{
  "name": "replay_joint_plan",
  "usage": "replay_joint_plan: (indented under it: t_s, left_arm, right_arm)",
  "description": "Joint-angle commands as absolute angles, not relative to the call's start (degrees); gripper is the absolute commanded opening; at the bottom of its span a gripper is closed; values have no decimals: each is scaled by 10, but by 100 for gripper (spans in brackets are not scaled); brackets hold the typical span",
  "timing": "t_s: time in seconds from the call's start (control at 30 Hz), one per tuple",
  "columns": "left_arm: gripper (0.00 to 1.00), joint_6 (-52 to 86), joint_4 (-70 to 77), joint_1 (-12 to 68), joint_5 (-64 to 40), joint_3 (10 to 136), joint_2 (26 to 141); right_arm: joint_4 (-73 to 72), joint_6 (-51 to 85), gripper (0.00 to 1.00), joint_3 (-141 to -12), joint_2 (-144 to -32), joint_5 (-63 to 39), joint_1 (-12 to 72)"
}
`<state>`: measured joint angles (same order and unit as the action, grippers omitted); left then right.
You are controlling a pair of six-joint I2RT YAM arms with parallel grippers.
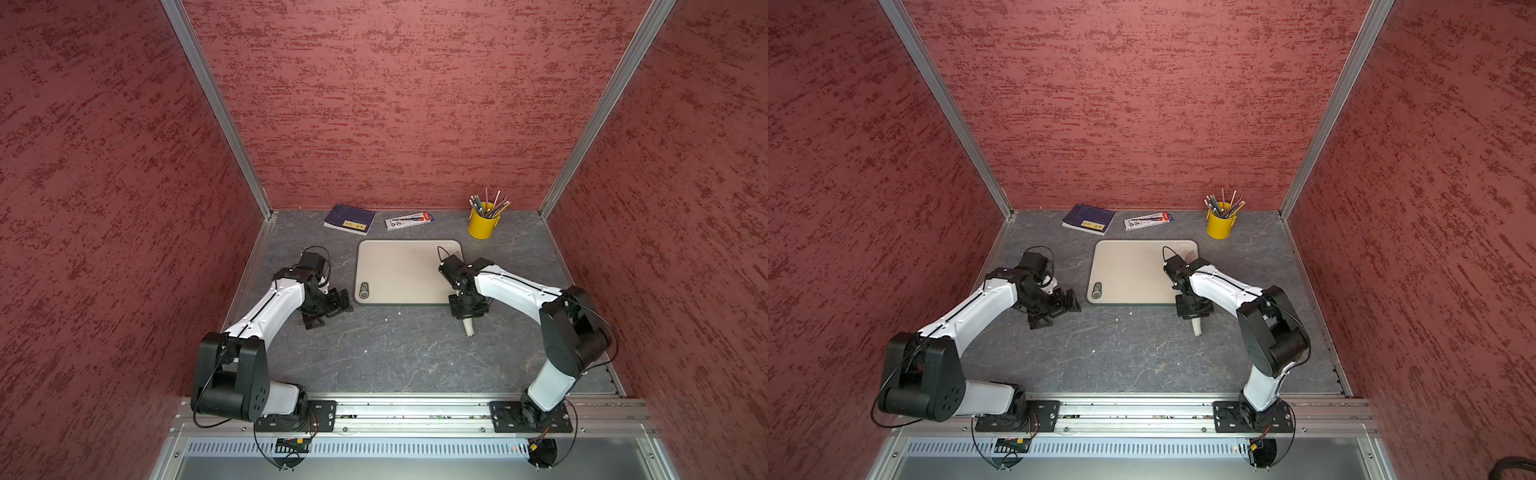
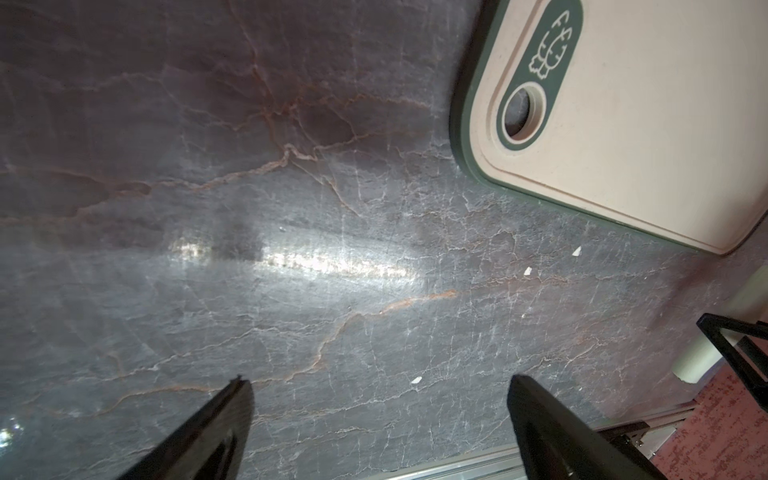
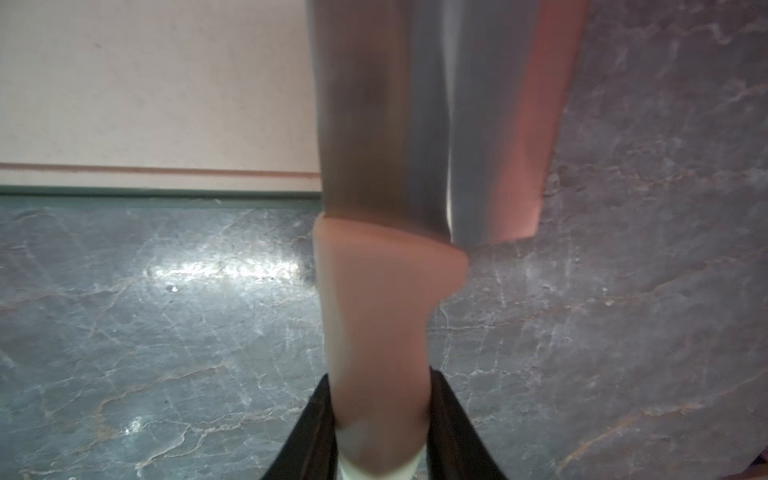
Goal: Align the knife with the edge of the cutting board
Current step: Place the knife at the edge of the cutting board.
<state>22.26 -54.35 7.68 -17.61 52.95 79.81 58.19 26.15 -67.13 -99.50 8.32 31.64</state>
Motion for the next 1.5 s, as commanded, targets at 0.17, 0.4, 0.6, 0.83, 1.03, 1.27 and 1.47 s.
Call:
replay_joint_plan:
  t_s: [0.17,0.4,0.6,0.83,1.03,1.27,1.47]
  left_arm:
    - [100,200,-576,84,-171,541,758]
    - [100,219,-587,118,-110,534,704]
    - [100,227,-605,124,-93,543,706]
    - [100,224,-582,128,-106,527,687]
    - [100,219,-567,128,-122,524,715]
    - [100,218,-563,125,-124,523,711]
    - [100,216,-571,146,-124,526,714]
  right_arm:
    - [613,351,0,-726,-995,129,342]
    - [600,363,0,-713,-997,135,344]
    - [599,369,0,-713,-994,150,344]
    - [582,328,0,-714,-1020,132,344]
    - [586,331,0,-696,-1014,134,344]
    - [559,330,0,-677,-1031,119,344]
    - [567,326,0,-681,-1049,127,344]
